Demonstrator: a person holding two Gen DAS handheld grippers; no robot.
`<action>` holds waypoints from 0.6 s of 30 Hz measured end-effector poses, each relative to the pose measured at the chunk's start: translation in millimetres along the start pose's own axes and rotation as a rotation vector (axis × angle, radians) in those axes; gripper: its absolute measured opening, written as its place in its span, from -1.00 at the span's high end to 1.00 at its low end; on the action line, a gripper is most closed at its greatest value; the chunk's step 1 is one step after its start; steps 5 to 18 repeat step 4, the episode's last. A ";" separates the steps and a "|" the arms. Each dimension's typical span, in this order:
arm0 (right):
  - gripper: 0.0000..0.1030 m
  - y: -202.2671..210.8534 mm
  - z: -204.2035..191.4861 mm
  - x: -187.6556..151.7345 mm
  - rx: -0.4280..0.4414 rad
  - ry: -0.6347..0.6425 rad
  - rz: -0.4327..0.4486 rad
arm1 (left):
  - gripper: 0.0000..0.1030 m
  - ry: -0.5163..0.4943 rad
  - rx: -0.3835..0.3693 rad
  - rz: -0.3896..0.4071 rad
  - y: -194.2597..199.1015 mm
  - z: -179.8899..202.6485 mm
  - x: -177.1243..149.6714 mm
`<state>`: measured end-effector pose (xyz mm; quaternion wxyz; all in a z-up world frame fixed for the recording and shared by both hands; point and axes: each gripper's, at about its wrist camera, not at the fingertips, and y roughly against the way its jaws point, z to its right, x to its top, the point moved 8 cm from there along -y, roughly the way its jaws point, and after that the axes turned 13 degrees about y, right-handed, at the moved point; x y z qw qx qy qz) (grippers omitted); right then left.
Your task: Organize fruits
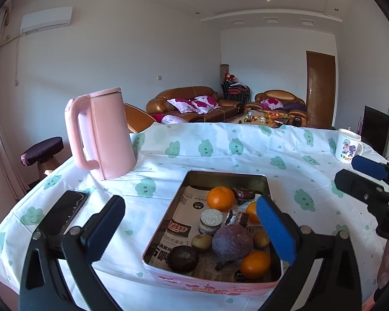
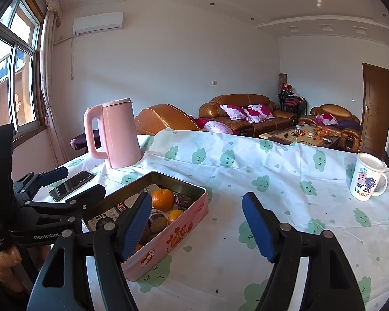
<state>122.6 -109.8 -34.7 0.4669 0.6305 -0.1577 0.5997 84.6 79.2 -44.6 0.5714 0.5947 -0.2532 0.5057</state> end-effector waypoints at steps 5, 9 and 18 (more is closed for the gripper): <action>-0.43 -0.1 9.8 -6.4 -0.018 0.001 -0.018 | -1.00 0.001 -0.011 0.006 1.6 2.2 -0.3; -0.43 -0.1 9.8 -6.4 -0.018 0.001 -0.018 | -1.00 0.001 -0.011 0.006 1.6 2.2 -0.3; -0.43 -0.1 9.8 -6.4 -0.018 0.001 -0.018 | -1.00 0.001 -0.011 0.006 1.6 2.2 -0.3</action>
